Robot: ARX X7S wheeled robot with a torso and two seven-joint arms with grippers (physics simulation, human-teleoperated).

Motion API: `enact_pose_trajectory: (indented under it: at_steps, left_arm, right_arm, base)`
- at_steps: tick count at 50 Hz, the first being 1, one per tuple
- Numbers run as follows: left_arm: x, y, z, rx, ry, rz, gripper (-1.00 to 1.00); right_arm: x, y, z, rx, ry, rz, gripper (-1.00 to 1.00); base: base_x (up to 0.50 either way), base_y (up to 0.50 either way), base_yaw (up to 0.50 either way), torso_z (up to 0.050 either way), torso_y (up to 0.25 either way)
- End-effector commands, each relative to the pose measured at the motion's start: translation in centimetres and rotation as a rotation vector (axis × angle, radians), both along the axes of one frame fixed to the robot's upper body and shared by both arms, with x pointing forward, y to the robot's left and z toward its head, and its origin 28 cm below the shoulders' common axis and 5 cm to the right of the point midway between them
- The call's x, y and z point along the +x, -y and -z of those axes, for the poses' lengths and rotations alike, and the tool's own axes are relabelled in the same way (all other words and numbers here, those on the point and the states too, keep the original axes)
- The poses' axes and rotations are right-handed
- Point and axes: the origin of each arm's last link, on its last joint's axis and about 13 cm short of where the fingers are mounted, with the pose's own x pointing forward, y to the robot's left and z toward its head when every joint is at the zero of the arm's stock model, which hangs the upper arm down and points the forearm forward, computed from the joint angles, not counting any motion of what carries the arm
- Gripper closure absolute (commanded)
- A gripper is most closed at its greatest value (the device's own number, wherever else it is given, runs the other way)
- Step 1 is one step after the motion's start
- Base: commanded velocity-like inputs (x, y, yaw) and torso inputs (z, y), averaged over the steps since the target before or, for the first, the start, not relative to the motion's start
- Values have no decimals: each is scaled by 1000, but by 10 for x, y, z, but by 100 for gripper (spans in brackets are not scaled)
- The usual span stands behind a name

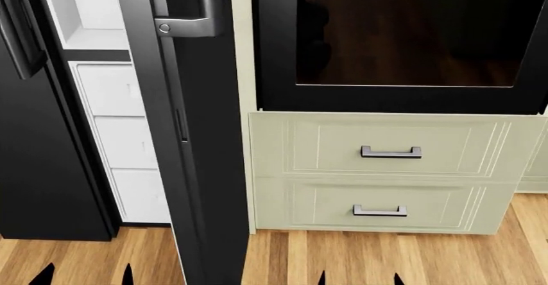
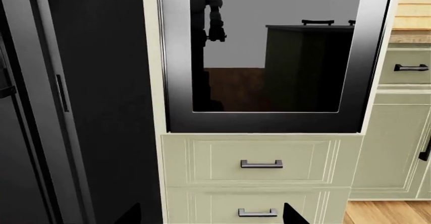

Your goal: Close the fridge door

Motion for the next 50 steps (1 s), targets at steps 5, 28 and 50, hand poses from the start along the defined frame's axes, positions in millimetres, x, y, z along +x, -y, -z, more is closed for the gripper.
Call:
enact_pose_trajectory:
  at_steps: [5,28,50]
  left_arm:
    - [0,0,0,1,0,0,-100]
    - [0,0,0,1,0,-1,-100]
    - [2,1,-1,13,-18,3,-100]
  right_arm:
    - [0,0,0,13,-3,4,-100]
    - [0,0,0,13,-2,2,-100]
    - [1,0,1,-8,-6,-2,-100]
  base:
    - [0,-455,0,0,0]
    - [0,-500,0,0,0]
    - [0,-198,0,18,9]
